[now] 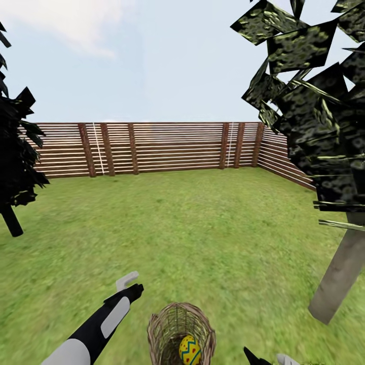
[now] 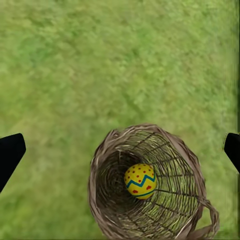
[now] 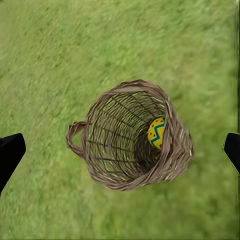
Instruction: Take the three Easter eggs out of the wicker basket on the lawn in the garden, then place them on the lawn next to a single tree (choose any tree) so that all three eggs are next to the same tree and none are left in the basket.
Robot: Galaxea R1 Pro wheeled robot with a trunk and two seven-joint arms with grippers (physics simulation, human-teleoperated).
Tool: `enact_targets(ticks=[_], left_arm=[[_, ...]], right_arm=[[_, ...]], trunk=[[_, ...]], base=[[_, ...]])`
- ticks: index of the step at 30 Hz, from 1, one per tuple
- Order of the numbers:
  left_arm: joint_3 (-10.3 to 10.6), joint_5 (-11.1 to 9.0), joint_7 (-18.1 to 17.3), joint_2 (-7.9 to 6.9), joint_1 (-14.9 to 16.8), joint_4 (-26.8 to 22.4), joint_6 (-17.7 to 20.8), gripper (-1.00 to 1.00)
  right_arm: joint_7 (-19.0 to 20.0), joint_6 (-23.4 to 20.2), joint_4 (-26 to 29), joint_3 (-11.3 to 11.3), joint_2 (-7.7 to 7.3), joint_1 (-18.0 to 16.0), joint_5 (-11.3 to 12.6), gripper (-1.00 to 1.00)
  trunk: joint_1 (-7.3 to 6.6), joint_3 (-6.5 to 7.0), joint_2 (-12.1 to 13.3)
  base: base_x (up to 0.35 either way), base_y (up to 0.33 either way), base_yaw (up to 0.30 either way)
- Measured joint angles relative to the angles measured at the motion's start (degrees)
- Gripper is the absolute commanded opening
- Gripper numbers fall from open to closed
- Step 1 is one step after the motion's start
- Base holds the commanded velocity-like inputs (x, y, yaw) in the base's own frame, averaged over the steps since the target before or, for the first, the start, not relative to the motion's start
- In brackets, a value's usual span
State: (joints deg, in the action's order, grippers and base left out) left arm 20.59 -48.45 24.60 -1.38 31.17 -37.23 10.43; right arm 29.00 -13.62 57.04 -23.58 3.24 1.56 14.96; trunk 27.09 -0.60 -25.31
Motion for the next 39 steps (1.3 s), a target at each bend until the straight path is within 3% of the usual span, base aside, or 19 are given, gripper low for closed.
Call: enact_targets(ticks=[21, 29, 39], left_arm=[[0.0, 0.1, -0.1, 0.29, 0.0, 0.0, -0.1, 1.0], [0.0, 0.1, -0.1, 0.27, 0.0, 0.0, -0.4, 1.0], [0.0, 0.1, -0.2, 0.24, -0.2, 0.0, -0.4, 1.0]], right_arm=[[-0.1, -0.1, -0.1, 0.0, 0.0, 0.0, 0.1, 1.0], [-0.1, -0.1, -0.1, -0.1, -0.02, 0.0, 0.1, 1.0], [-0.1, -0.1, -0.1, -0.4, -0.06, 0.0, 0.1, 1.0]], trunk=[[-0.01, 0.22, 0.0], [0.0, 0.52, 0.0], [0.01, 1.04, 0.0]], base=[[0.113, 0.012, -0.058], [0.241, 0.08, -0.206], [0.042, 0.009, -0.242]])
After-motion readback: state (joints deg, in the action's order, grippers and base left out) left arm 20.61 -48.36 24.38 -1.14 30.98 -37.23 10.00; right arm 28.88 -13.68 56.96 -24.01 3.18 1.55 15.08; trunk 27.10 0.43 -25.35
